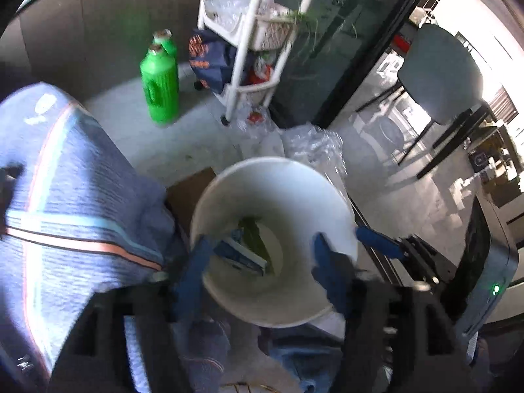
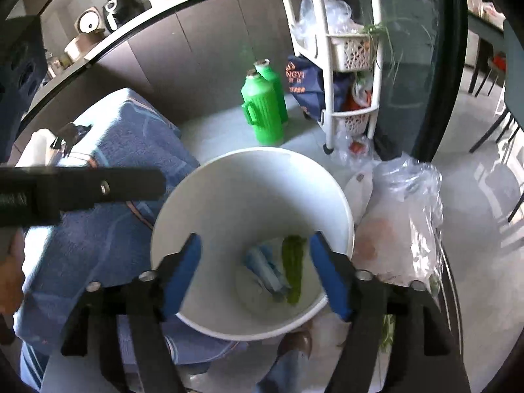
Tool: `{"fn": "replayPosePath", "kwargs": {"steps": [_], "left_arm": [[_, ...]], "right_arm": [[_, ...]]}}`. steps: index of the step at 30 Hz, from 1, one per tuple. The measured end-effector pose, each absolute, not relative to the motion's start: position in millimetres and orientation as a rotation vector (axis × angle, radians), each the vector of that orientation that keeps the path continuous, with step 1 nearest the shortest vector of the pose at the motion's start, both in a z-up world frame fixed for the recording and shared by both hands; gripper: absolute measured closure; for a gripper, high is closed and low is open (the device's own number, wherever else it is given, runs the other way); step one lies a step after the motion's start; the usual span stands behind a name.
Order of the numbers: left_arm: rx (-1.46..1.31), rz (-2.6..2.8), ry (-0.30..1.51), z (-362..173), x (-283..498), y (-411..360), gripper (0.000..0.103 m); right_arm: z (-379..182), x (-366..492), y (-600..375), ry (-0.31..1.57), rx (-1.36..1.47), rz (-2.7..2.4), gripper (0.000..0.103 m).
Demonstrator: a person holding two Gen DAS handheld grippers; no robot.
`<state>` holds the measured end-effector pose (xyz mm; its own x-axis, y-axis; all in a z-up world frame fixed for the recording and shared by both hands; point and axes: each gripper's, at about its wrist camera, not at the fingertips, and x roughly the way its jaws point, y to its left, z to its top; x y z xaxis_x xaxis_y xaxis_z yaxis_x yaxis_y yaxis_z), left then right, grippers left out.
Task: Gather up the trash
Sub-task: 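Carry the carton and lettuce over the white bin and open both tools, then move both open tools back over the table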
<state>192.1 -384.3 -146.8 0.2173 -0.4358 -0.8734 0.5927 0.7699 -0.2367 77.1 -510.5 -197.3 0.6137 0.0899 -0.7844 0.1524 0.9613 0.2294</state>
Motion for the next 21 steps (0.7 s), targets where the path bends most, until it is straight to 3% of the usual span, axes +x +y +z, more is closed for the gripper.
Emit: {"fn": "replayPosePath", "kwargs": {"steps": [3, 6, 12, 21], "left_arm": [[0.155, -0.710, 1.101, -133, 186, -379, 0.010], [0.141, -0.700, 1.062, -119, 179, -370, 0.004], [0.101, -0.650, 1.027, -84, 159, -341, 0.004], [-0.067, -0.549, 0.969, -27, 114, -234, 0.004]], "right_arm": [[-189, 71, -506, 0.894, 0.293, -0.023, 0.008], [-178, 68, -499, 0.896, 0.275, -0.017, 0.008], [-148, 58, -478, 0.889, 0.265, -0.007, 0.008], [-95, 35, -405, 0.842, 0.241, 0.113, 0.008]]}}
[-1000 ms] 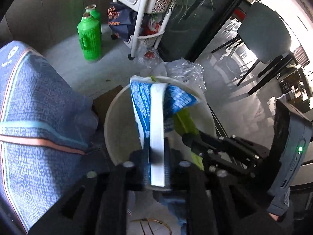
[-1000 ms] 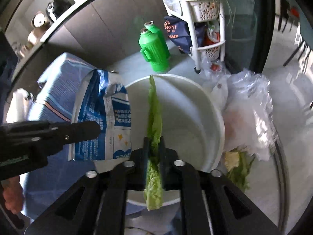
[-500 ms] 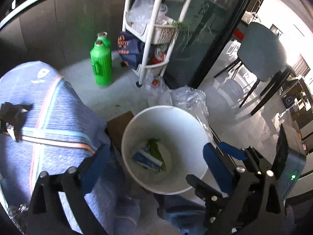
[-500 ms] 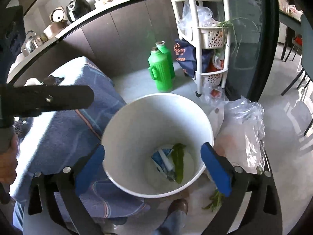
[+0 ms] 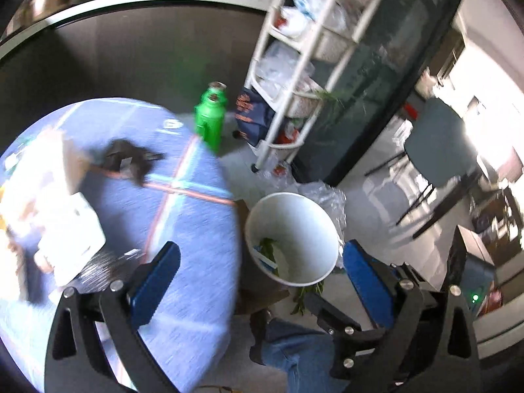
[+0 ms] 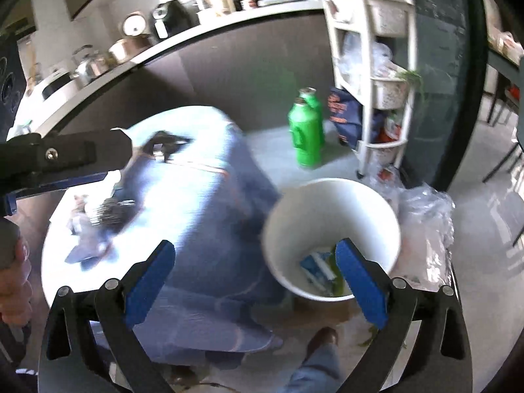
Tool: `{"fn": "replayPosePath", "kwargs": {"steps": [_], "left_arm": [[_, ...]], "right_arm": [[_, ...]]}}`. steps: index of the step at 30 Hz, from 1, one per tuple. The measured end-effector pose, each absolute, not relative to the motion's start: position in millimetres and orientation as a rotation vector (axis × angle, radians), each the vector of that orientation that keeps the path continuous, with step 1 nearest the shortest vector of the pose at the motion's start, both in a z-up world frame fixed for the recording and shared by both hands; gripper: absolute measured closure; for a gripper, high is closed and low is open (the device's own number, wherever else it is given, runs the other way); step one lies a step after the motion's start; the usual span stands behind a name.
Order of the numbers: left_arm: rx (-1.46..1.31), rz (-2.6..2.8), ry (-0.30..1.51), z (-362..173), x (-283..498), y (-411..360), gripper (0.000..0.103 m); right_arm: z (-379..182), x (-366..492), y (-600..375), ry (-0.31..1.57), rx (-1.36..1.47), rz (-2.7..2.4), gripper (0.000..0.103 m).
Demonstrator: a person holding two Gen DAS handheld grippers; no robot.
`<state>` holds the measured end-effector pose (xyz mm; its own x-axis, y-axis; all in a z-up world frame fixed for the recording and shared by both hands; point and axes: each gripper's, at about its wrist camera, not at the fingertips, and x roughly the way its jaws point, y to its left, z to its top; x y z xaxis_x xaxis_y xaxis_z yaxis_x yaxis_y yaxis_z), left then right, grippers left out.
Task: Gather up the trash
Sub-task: 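Move both open tools back over the table, then grasp the white paper cup with the left tool while the right tool grasps the paper leaflet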
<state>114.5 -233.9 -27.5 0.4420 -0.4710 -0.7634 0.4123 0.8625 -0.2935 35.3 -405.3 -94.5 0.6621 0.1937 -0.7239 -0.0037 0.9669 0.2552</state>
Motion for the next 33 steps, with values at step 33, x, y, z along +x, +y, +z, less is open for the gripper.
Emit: {"fn": "replayPosePath", "kwargs": {"steps": [33], "left_arm": [[-0.210, -0.143, 0.981, -82, 120, 62, 0.004]], "right_arm": [[-96, 93, -170, 0.998, -0.056, 0.561, 0.035]]}}
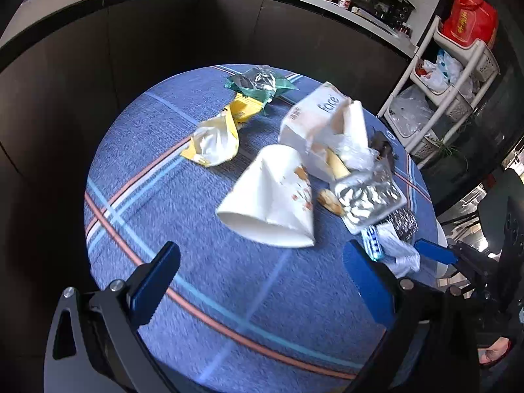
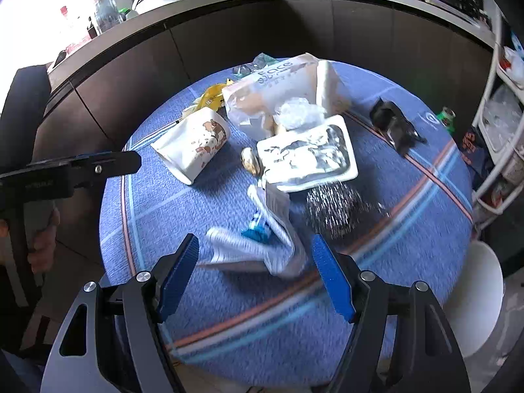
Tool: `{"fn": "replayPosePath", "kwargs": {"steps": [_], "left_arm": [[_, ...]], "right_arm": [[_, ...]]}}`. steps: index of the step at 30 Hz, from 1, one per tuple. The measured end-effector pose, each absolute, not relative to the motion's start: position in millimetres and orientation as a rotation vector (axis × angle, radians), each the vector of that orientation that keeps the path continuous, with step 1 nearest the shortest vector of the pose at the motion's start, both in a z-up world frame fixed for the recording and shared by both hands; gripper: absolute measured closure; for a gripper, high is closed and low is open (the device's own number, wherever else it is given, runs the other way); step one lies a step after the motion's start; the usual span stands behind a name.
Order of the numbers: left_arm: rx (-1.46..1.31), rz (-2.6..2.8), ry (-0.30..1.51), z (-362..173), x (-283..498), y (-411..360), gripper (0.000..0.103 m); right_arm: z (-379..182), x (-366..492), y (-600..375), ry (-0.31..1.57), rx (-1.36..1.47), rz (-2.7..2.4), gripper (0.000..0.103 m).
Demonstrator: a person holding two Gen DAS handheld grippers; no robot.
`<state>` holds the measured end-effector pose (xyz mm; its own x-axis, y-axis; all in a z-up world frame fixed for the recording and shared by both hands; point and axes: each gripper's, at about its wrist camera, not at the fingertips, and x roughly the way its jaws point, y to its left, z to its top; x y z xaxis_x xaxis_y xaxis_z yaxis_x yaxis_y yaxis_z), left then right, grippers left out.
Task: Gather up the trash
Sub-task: 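Grasp the white paper cup with the left tool while the right tool grasps the paper leaflet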
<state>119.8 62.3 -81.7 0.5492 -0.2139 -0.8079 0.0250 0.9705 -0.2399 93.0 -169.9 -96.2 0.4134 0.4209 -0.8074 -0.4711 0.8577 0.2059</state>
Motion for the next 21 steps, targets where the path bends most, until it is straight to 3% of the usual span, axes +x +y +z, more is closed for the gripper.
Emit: {"fn": "replayPosePath", "kwargs": {"steps": [13, 17, 18, 21], "left_arm": [[-0.221, -0.227, 1.057, -114, 185, 59, 0.005], [-0.297, -0.283, 1.108, -124, 195, 61, 0.022], [-0.327, -0.301, 1.118, -127, 196, 63, 0.029], [-0.372, -0.336, 1.124, -131, 195, 64, 0.043]], "right_arm": [[-107, 80, -153, 1.025, -0.174, 0.667, 0.034], [-116, 87, -153, 1.052, -0.177, 0.652, 0.038], [-117, 88, -155, 1.060, -0.162, 0.652, 0.045], [-121, 89, -161, 1.069, -0.101, 0.647, 0.055]]}}
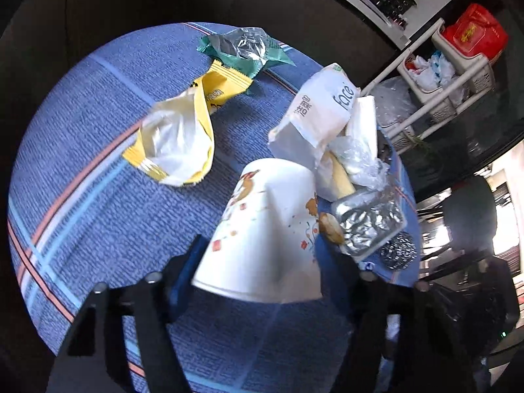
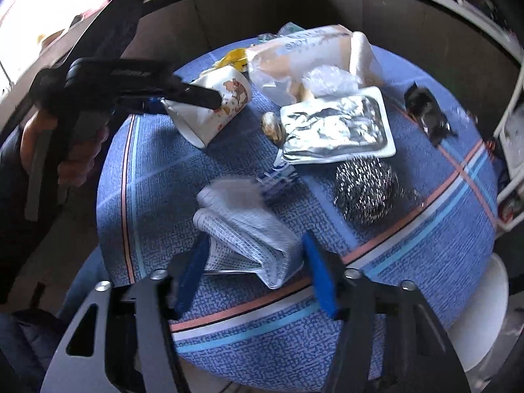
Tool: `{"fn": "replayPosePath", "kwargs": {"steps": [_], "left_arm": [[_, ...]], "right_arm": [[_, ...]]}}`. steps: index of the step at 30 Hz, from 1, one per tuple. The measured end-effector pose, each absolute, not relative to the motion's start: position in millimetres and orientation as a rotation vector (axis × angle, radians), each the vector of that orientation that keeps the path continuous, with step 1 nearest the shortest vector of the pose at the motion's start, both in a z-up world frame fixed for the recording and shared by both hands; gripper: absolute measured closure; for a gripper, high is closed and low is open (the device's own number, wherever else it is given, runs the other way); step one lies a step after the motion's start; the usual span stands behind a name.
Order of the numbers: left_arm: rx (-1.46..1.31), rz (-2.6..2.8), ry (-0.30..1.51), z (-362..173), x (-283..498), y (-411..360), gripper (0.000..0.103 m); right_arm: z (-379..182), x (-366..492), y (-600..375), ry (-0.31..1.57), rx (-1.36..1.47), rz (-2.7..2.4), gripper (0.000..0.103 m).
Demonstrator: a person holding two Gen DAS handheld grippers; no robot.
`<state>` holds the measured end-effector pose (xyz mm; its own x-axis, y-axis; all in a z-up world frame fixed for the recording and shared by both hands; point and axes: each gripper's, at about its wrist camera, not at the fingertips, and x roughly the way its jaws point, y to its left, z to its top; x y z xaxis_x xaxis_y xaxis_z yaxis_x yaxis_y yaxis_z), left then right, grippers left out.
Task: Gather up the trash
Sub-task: 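Grasp the white paper cup with the left tool while the right tool grasps the paper leaflet, then carry the cup and leaflet over the white bin and open both tools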
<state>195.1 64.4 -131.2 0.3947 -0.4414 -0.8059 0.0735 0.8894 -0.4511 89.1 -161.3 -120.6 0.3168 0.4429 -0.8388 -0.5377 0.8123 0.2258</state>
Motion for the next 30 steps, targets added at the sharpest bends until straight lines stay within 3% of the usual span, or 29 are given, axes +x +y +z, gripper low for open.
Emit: {"fn": "replayPosePath", "kwargs": {"steps": [2, 4, 8, 12, 30], "left_arm": [[-0.375, -0.345, 1.123, -133, 194, 63, 0.047], [-0.387, -0.361, 1.125, -134, 194, 61, 0.059], [-0.371, -0.355, 1.101, -126, 190, 59, 0.069], [-0.367, -0.348, 1.053, -110, 174, 55, 0.073], [-0.253, -0.528, 0.932, -26, 136, -25, 0.073]], "right_arm": [[-122, 90, -163, 1.069, -0.090, 0.631, 0.064], [-120, 91, -166, 1.068, -0.074, 0.616, 0.081], [-113, 85, -171, 1.058, -0.053, 0.600, 0.091], [-105, 78, -182, 1.028, 0.031, 0.580, 0.091], [-61, 61, -263, 0.844, 0.217, 0.410, 0.091]]}}
